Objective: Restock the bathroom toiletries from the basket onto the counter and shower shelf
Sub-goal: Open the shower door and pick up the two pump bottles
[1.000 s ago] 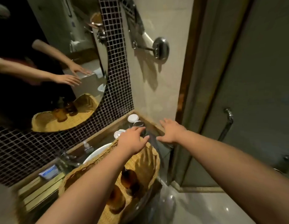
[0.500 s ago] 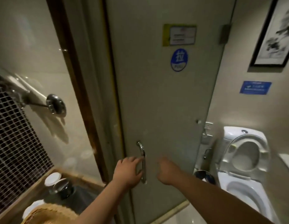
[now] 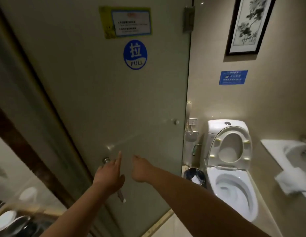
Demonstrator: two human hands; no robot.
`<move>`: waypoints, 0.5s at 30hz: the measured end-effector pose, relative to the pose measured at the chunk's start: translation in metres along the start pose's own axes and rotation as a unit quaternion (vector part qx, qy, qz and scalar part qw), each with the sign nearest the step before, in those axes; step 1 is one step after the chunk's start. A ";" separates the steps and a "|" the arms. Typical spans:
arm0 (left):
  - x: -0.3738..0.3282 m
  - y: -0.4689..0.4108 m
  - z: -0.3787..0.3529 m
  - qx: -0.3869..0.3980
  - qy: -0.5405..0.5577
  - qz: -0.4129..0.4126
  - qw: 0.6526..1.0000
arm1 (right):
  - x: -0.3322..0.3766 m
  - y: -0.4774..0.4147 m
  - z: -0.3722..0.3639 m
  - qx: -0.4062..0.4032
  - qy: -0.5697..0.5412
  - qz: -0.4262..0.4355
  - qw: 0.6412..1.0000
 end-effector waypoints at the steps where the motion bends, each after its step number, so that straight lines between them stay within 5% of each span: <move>1: 0.001 -0.004 0.001 -0.003 0.002 0.009 1.000 | 0.000 -0.007 -0.002 0.000 -0.015 -0.004 1.000; 11: 0.045 -0.009 -0.002 -0.029 -0.003 0.090 0.995 | 0.020 -0.052 -0.055 0.054 -0.112 0.021 0.992; 15: 0.059 -0.007 -0.022 0.053 0.043 0.121 0.990 | 0.037 -0.062 -0.076 0.038 -0.167 0.036 0.985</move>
Point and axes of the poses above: each hand's wrist, its own y-axis away from the middle knuckle, its own z-axis out of the back of the hand, x = y × z, the point moved 9 cm from there along -y, towards the middle knuckle, and after that the axes turned 2 degrees about -x, right-handed, at the moved point
